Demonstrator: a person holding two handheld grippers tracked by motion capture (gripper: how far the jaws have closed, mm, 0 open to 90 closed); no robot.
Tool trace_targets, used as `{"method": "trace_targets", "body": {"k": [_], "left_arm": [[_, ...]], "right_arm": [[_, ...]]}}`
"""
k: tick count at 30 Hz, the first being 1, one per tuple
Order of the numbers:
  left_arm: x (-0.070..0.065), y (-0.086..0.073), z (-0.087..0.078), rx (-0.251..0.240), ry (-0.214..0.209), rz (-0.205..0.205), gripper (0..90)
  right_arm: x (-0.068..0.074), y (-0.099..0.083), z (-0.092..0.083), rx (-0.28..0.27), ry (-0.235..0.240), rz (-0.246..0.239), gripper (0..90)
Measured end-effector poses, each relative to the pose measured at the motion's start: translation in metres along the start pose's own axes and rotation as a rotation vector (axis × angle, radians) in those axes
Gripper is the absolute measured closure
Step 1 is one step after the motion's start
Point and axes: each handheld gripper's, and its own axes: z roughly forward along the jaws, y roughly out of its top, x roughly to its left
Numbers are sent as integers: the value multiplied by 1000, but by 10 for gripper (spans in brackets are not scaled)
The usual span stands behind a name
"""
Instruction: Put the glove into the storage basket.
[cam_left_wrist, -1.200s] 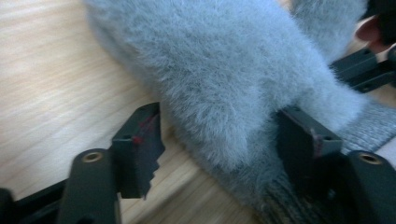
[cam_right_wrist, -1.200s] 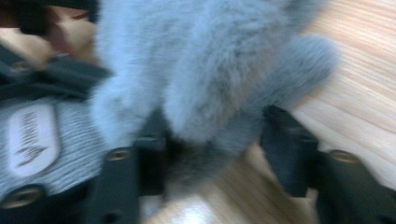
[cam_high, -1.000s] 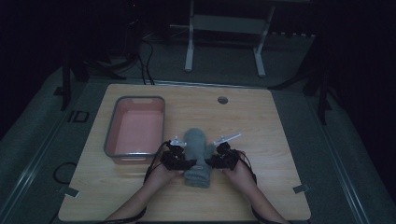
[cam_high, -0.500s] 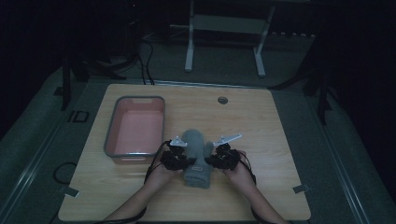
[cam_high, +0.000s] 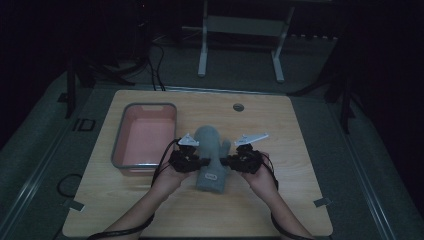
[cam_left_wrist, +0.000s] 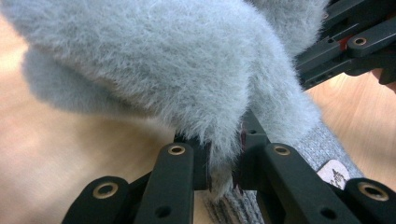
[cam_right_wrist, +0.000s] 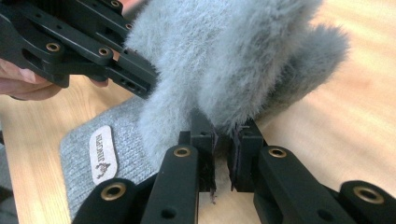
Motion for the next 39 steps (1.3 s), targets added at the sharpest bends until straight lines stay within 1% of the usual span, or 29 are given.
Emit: {"method": "trace_targets", "body": {"k": [3,5,7,10,12,14,19,21,25,27,30,31,33,35,37,39], "left_arm": [[0,11,-10,-14,7,15,804],[1,19,-17,-14,10,29,804],[4,26,-24,-20,11,33,804],[7,36,-37,-31,26,41,803],[9,42,-47,-34,43,55,804],[13,47,-57,-44,52,55,803],[25,57,-84,-58,90,54,803],[32,60,-95,-58,102,45,803],[44,63,-117,-45,134,45,803],[50,64,-128,-41,160,46,803],[60,63,-142,-37,196,34,803],[64,61,-146,-36,204,25,803],[73,58,-154,-29,223,20,802],[84,54,-158,-22,234,2,802],[95,47,-156,-11,244,-15,802],[106,38,-151,-10,242,-54,803]], "right_arm": [[3,11,-7,-26,-2,-11,825],[5,19,-11,-38,-4,-21,825],[7,28,-14,-51,-4,-33,825],[10,43,-17,-62,-1,-53,825],[13,54,-17,-67,-2,-73,825],[17,66,-17,-74,-1,-90,825],[27,97,-13,-96,23,-118,825],[31,108,-8,-102,34,-128,825],[42,130,5,-102,54,-147,826],[47,140,12,-104,61,-162,825],[56,155,24,-103,73,-175,825],[59,160,29,-101,76,-177,825],[64,167,40,-96,83,-184,825],[68,173,52,-95,89,-186,825],[70,176,66,-88,93,-180,825],[71,176,81,-69,80,-184,826]]}}
